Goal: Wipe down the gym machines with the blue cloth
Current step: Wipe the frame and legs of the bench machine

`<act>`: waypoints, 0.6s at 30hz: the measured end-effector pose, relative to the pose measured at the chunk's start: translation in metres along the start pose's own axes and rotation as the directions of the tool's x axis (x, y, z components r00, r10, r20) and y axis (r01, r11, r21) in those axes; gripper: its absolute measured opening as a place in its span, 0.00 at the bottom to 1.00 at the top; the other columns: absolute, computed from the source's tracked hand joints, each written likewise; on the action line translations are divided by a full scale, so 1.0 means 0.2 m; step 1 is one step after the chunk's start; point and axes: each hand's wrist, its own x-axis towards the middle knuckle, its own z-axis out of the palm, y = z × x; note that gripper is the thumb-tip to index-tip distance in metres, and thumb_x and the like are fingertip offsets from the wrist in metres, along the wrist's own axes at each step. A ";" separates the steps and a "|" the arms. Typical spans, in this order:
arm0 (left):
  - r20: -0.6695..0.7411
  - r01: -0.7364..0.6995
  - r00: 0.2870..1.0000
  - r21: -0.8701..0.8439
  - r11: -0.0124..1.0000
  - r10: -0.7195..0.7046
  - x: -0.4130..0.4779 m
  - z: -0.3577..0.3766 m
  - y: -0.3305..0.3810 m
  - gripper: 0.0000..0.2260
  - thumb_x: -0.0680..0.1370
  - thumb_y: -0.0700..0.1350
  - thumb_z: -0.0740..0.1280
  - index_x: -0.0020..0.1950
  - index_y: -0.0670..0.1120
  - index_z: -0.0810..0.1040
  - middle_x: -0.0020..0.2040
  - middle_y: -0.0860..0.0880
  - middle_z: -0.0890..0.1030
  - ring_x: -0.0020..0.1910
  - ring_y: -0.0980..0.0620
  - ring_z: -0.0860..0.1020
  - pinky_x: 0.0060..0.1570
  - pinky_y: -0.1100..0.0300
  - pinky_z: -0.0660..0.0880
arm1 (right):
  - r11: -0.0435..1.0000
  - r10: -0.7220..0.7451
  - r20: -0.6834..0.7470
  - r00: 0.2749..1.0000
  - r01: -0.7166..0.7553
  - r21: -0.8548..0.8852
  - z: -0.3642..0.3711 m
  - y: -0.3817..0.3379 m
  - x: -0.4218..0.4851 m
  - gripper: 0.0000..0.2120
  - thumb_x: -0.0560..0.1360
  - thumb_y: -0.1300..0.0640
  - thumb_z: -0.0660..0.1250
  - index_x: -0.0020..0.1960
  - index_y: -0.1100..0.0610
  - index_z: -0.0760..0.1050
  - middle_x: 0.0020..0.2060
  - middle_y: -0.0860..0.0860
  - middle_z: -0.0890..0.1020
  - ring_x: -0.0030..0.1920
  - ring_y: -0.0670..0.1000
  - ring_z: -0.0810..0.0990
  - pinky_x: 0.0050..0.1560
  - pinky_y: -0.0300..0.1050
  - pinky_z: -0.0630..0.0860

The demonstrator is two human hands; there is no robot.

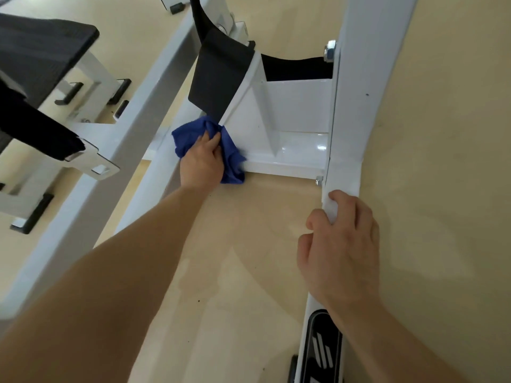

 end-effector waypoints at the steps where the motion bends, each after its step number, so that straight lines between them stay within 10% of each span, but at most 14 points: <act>1: 0.000 -0.005 1.000 -0.027 1.000 0.005 -0.04 0.00 0.00 0.18 0.84 0.48 0.55 0.74 0.55 0.69 0.64 0.47 0.79 0.57 0.42 0.78 0.52 0.49 0.76 | 1.000 0.000 0.001 1.000 0.000 -0.002 0.00 0.00 0.00 0.07 0.70 0.58 0.63 0.44 0.57 0.79 0.63 0.59 0.73 0.63 0.63 0.69 0.62 0.60 0.70; 7: 0.058 0.140 0.989 -0.126 0.982 -0.133 -0.15 -0.05 0.11 0.15 0.83 0.45 0.56 0.62 0.55 0.80 0.40 0.47 0.81 0.38 0.45 0.81 0.40 0.58 0.75 | 1.000 -0.022 -0.009 1.000 0.022 -0.012 0.00 0.00 0.00 0.10 0.71 0.56 0.59 0.43 0.57 0.79 0.63 0.58 0.73 0.63 0.62 0.70 0.61 0.58 0.70; 11: 0.033 0.272 0.961 -0.274 0.923 -0.273 -0.27 0.01 0.31 0.13 0.81 0.48 0.63 0.63 0.55 0.80 0.52 0.46 0.82 0.50 0.46 0.78 0.44 0.61 0.67 | 1.000 -0.015 0.000 1.000 0.015 0.006 0.00 0.01 0.00 0.05 0.71 0.56 0.64 0.41 0.56 0.78 0.63 0.56 0.73 0.64 0.61 0.69 0.61 0.56 0.70; 18: 0.208 -0.009 0.975 -0.302 0.953 0.075 -0.35 0.00 0.56 0.11 0.79 0.44 0.65 0.59 0.52 0.83 0.52 0.49 0.83 0.48 0.51 0.78 0.44 0.64 0.70 | 0.995 -0.018 -0.048 0.999 0.022 0.096 0.01 0.03 0.00 0.06 0.72 0.56 0.63 0.40 0.56 0.77 0.63 0.55 0.74 0.63 0.59 0.69 0.59 0.55 0.71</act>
